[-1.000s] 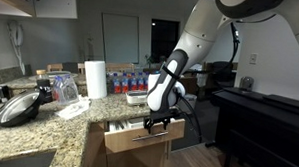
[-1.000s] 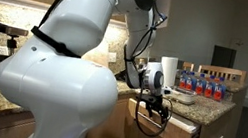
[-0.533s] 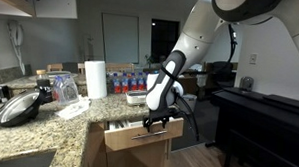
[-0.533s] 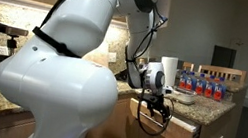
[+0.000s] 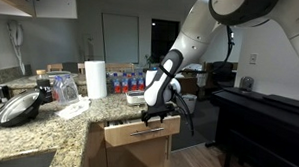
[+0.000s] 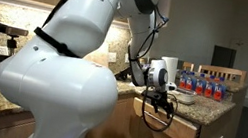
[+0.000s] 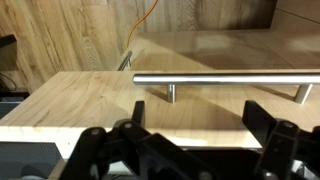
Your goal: Close the top drawer of the bottom cabinet.
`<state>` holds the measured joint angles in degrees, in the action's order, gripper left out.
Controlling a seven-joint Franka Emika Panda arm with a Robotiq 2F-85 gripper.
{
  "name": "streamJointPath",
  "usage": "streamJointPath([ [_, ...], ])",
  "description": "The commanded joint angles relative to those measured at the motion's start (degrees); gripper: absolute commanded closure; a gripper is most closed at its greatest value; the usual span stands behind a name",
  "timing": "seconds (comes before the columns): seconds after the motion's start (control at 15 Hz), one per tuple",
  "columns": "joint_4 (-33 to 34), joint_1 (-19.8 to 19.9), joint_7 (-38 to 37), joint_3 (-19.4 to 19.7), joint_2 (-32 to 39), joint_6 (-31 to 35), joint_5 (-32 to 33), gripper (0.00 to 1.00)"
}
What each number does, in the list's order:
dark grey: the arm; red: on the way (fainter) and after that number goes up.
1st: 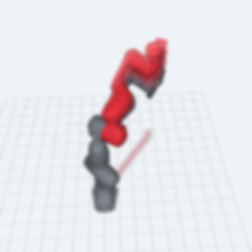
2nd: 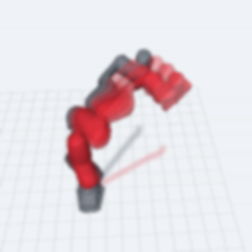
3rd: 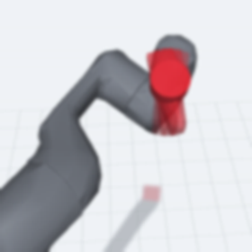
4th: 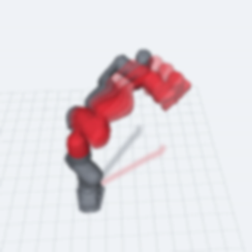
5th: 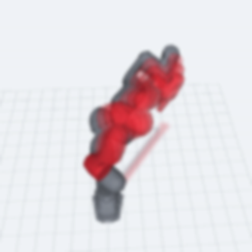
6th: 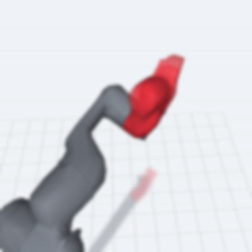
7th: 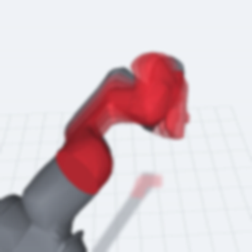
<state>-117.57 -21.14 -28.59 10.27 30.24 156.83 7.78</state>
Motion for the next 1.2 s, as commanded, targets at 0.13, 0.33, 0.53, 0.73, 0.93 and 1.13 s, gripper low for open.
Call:
streamJointPath([
  [0.13,5.3,1.3,1.3,-0.5,1.7,-3.9,1.3,0.0],
  [0.33,7.9,1.9,1.9,-1.0,3.0,-6.3,1.2,0.0],
  [0.53,10.3,2.5,2.6,-1.5,3.9,-8.3,1.2,0.0],
  [0.73,12.0,2.9,3.1,-1.7,4.8,-9.1,1.1,0.0],
  [0.93,13.8,3.8,3.7,-2.4,6.0,-9.4,0.5,0.0],
  [1.13,15.1,4.6,4.2,-2.9,7.1,-9.4,0.2,0.0],
])
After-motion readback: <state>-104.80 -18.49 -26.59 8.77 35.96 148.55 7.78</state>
